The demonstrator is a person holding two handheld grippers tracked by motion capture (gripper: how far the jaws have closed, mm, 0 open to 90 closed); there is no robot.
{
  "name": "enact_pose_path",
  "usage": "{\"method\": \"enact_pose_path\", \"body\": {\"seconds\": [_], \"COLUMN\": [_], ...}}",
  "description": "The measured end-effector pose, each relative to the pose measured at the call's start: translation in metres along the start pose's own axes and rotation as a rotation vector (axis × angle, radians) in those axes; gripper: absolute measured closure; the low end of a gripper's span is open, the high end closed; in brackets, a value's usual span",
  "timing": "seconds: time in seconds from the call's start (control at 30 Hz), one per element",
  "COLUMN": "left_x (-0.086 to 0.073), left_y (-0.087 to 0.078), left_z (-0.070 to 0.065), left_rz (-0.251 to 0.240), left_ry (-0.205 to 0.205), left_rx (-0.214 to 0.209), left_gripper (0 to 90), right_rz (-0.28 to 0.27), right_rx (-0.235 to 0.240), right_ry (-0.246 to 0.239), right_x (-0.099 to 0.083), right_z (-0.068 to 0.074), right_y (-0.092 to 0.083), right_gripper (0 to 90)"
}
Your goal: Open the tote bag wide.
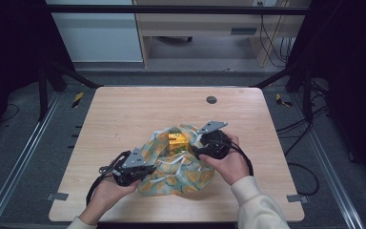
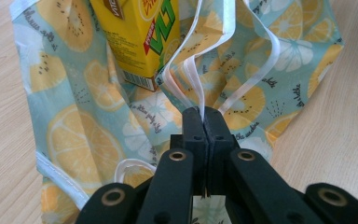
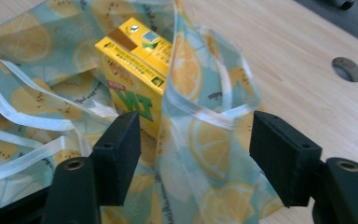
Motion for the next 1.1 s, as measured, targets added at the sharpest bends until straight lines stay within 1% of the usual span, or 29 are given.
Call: {"method": "enact_pose_path", "body": {"seconds": [0.07, 0.1, 0.13, 0.2, 0.23, 0.27, 0.3, 0.37, 0.43, 0.57, 0.6, 0.63, 0.7, 0.73, 0.77, 0.8, 0.83, 0.87, 0.9, 1.07, 1.1], "left_x": [0.001, 0.001, 0.001, 0.001, 0.001, 0.001, 0.001, 0.001, 0.001, 0.002, 0.002, 0.002, 0.001, 0.0, -0.002, -0.003, -0.004, -0.006, -0.006, -0.009, -0.009], "left_y": [0.0, 0.0, -0.001, -0.001, 0.0, 0.0, 0.001, 0.003, 0.004, 0.006, 0.006, 0.006, 0.007, 0.008, 0.008, 0.01, 0.01, 0.011, 0.012, 0.016, 0.016], "left_z": [-0.002, -0.002, -0.003, -0.004, -0.005, -0.005, -0.005, -0.007, -0.008, -0.011, -0.011, -0.01, -0.01, -0.01, -0.01, -0.01, -0.01, -0.01, -0.011, -0.015, -0.015], "left_rz": [-0.001, -0.001, -0.003, -0.002, -0.001, 0.001, 0.003, 0.004, 0.005, 0.005, 0.005, 0.005, 0.008, 0.01, 0.014, 0.018, 0.022, 0.024, 0.026, 0.039, 0.039], "left_ry": [0.003, 0.006, 0.007, 0.01, 0.011, 0.013, 0.013, 0.013, 0.017, 0.023, 0.024, 0.025, 0.024, 0.022, 0.022, 0.021, 0.021, 0.02, 0.018, 0.022, 0.022], "left_rx": [-0.007, -0.006, -0.009, -0.011, -0.01, -0.013, -0.013, -0.015, -0.019, -0.02, -0.017, -0.013, -0.016, -0.015, -0.02, -0.018, -0.021, -0.022, -0.024, -0.036, -0.036], "left_gripper": [89.4, 89.4, 89.4, 89.4, 89.4, 89.4, 89.4, 89.3, 89.2, 88.9, 88.8, 88.8, 88.8, 88.8, 88.8, 88.8, 88.8, 88.8, 88.8, 88.8, 88.8], "right_rz": [0.022, 0.038, 0.047, 0.047, 0.046, 0.037, 0.037, 0.035, 0.013, -0.018, -0.027, -0.027, -0.033, -0.03, -0.03, -0.017, -0.017, -0.007, -0.007, 0.014, 0.014], "right_rx": [0.005, -0.005, -0.007, -0.013, -0.014, -0.012, -0.012, -0.016, -0.02, -0.025, -0.037, -0.037, -0.048, -0.061, -0.061, -0.069, -0.069, -0.074, -0.074, -0.076, -0.076], "right_ry": [-0.01, -0.019, -0.024, -0.025, -0.025, -0.027, -0.027, -0.025, -0.008, 0.02, 0.032, 0.032, 0.044, 0.058, 0.058, 0.066, 0.066, 0.073, 0.073, 0.093, 0.093], "right_x": [-0.003, -0.004, -0.006, -0.005, -0.005, -0.003, -0.003, -0.001, 0.004, 0.013, 0.016, 0.016, 0.018, 0.017, 0.017, 0.013, 0.013, 0.008, 0.008, -0.007, -0.007], "right_z": [0.003, 0.003, 0.003, 0.002, 0.001, -0.001, -0.001, -0.004, -0.009, -0.018, -0.024, -0.024, -0.031, -0.038, -0.038, -0.044, -0.044, -0.048, -0.048, -0.055, -0.055], "right_y": [0.005, 0.007, 0.008, 0.01, 0.01, 0.012, 0.012, 0.012, 0.014, 0.016, 0.017, 0.017, 0.017, 0.018, 0.018, 0.02, 0.02, 0.021, 0.021, 0.023, 0.023], "right_gripper": [33.6, 36.2, 41.7, 52.6, 59.7, 70.6, 70.6, 81.3, 86.4, 88.8, 89.4, 89.4, 89.6, 89.9, 89.9, 89.9, 89.9, 89.9, 89.9, 89.9, 89.9]}}
Point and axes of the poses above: each handheld gripper's, and its own axes: y roughly forward along the jaws, x roughly out of its top, z roughly to its left, the point moved 10 cm from there along y, roughly forward along the jaws
